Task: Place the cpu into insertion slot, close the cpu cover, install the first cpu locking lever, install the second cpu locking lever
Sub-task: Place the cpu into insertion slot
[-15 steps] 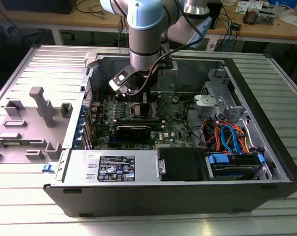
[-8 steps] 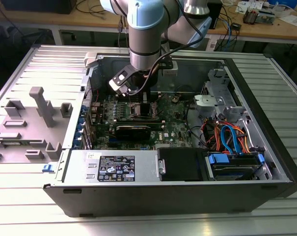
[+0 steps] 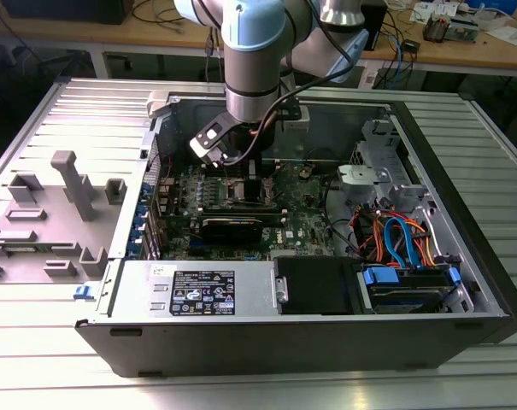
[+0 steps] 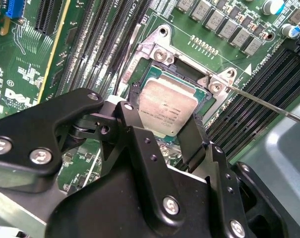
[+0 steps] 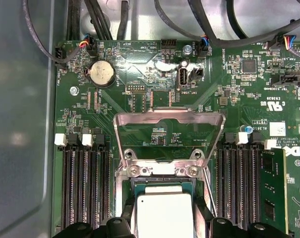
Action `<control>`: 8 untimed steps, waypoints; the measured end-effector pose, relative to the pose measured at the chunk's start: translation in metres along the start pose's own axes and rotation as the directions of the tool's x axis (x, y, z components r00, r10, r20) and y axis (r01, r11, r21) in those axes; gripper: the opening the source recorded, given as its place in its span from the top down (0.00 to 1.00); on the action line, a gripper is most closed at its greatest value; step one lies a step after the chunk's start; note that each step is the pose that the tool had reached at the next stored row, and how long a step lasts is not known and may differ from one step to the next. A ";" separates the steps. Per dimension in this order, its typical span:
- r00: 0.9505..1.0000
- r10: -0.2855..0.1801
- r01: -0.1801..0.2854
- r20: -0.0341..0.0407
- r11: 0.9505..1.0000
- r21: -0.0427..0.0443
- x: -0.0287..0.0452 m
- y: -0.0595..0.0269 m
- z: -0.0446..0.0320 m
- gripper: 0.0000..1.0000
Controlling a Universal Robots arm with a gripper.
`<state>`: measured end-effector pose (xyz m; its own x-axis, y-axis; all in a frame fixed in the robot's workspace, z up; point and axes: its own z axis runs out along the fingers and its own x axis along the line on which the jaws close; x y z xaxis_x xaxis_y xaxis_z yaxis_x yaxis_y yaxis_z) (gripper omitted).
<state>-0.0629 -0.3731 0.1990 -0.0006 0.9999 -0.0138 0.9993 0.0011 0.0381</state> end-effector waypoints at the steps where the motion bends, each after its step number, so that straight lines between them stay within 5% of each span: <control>1: 1.000 0.003 -0.003 0.000 1.000 0.000 0.0000 0.0000 0.0000 0.45; 8: 1.000 0.007 -0.007 -0.004 1.000 0.000 -0.0001 0.0000 -0.0008 0.45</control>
<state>-0.0630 -0.3732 0.1999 0.0067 0.9999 -0.0091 0.9993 -0.0064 0.0381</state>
